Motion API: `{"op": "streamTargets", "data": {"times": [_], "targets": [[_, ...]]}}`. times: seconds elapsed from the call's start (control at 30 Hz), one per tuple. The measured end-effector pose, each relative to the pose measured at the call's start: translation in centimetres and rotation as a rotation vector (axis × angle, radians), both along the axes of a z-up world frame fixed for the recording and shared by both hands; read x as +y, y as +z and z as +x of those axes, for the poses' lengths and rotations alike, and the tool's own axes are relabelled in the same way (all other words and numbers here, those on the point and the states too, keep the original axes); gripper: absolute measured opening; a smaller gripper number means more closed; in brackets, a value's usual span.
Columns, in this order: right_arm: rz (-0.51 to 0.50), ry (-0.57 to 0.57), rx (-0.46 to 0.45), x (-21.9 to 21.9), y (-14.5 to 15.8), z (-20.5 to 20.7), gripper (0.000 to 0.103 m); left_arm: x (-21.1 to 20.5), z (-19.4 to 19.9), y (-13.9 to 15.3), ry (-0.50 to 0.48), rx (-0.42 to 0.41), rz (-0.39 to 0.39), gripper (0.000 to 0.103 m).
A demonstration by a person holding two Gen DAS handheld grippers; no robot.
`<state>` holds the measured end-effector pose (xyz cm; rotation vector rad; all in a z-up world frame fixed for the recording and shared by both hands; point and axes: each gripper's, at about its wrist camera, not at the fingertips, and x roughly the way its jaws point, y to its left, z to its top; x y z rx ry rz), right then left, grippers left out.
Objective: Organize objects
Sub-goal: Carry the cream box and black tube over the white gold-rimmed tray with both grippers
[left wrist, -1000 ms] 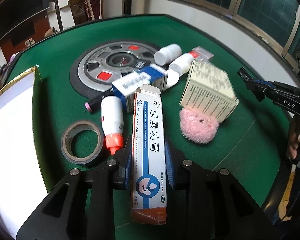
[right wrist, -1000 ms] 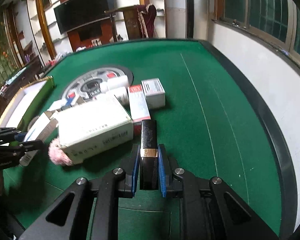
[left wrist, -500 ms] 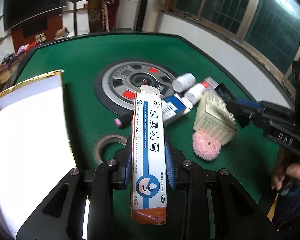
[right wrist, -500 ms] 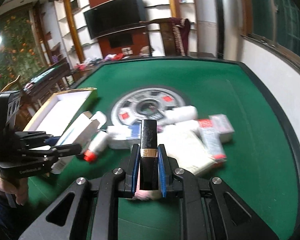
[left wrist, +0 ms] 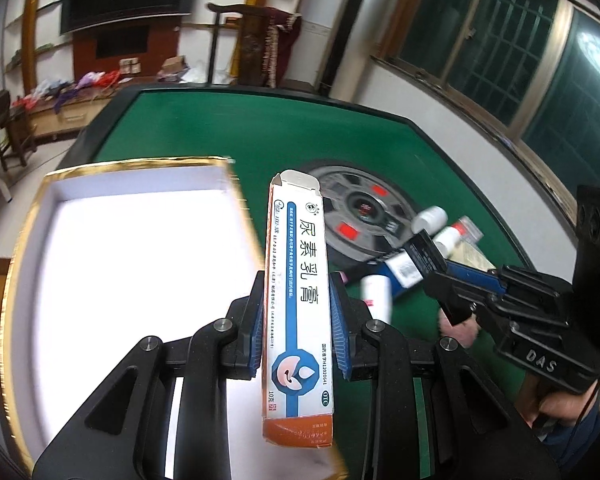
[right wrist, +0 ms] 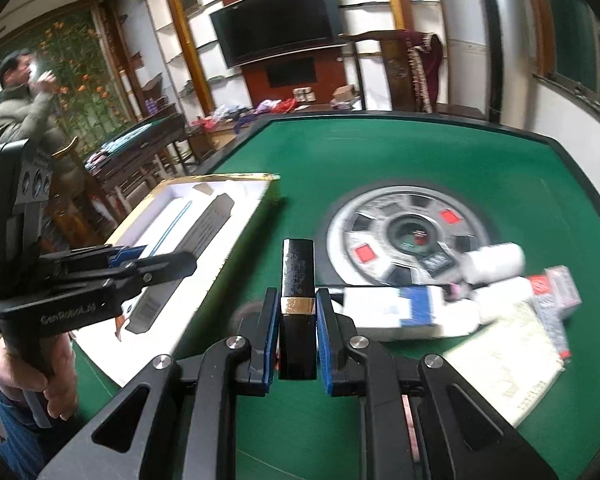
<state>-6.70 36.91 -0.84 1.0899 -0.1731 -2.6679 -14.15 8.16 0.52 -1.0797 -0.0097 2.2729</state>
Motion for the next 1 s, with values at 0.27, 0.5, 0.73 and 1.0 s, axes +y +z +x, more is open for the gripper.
{"op": "streamTargets", "data": {"times": [0.27,0.5,0.73,1.0], "targets": [[-0.003,0.061,-0.024,-4.4,-0.4,-3.0,0.016,-4.1,-3.1,-0.8,0.093,-0.041,-0.004,0.028],[-0.020,0.093,-0.055,-8.2,-0.4,-6.6,0.016,-7.8,-6.1,-1.5,0.181,-0.069,-0.042,0.028],[-0.027,0.096,-0.100,-11.6,-0.5,-11.4,0.016,-9.9,-9.8,-1.7,0.212,-0.118,-0.105,0.028],[-0.033,0.115,-0.202,-15.2,-2.5,-16.6,0.016,-11.1,-14.2,-4.0,0.246,-0.207,-0.124,0.028]]}}
